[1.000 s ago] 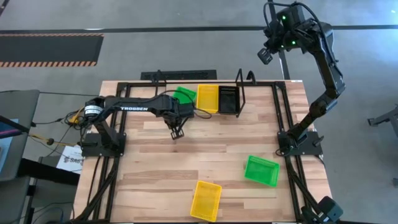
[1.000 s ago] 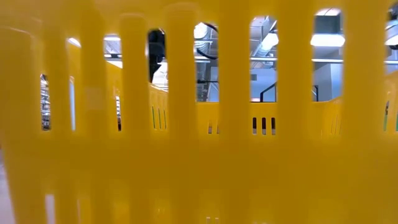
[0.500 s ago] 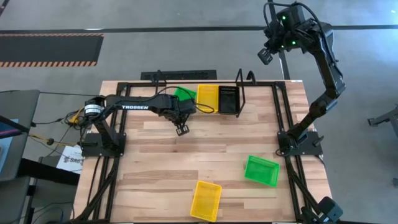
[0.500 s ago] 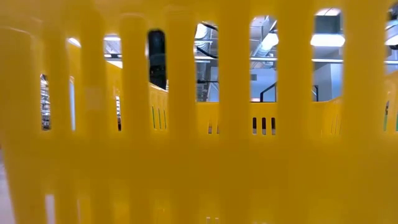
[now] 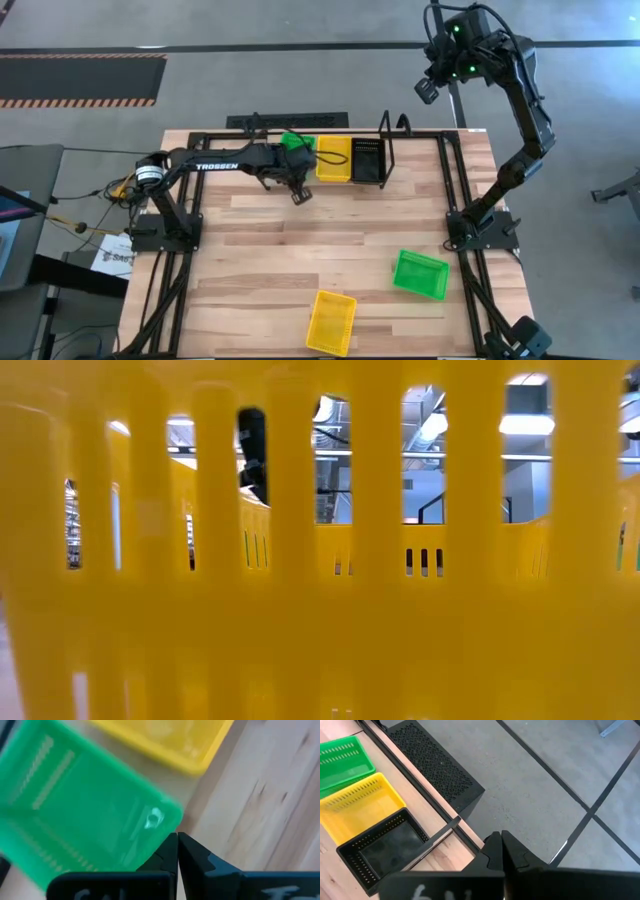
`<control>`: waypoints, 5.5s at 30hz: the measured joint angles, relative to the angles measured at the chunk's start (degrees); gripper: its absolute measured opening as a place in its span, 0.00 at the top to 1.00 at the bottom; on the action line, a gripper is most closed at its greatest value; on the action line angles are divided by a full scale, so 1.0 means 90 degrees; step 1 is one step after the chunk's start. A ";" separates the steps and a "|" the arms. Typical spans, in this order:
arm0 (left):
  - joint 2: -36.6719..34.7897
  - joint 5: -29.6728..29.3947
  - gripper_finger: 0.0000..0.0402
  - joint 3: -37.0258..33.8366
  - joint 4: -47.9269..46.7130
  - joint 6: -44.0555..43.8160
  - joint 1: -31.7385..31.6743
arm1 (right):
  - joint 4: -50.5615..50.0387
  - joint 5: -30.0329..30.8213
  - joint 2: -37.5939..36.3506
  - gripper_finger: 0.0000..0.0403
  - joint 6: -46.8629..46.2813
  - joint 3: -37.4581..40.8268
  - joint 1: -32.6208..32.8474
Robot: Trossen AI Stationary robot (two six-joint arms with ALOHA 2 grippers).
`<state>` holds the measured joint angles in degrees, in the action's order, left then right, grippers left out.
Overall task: Stack baskets on shelf by color
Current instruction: Stack the bottom green bin on the top of the other green bin on the shelf, then stack the green bin on the top of the other green bins on the shelf
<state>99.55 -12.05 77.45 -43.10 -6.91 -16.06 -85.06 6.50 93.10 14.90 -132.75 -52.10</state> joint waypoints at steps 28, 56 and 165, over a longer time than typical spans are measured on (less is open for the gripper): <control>-0.0051 -0.3047 1.00 0.3859 -0.4604 -0.2250 0.1644 | -0.0544 -0.0046 -0.1534 1.00 -0.1839 0.2344 0.2206; -0.0002 -0.2667 1.00 0.3755 -0.5049 -0.2247 0.1963 | 0.0499 -0.0361 -0.2505 0.97 -0.9789 0.7939 0.8783; -0.0005 -0.2135 1.00 0.3755 -0.3935 -0.2106 0.1961 | 0.6085 -0.1231 -0.0834 0.94 -0.4954 0.8249 0.4926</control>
<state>99.50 -31.27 111.24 -78.52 -25.87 1.58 -30.29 -4.58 85.60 -29.69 -58.51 -7.76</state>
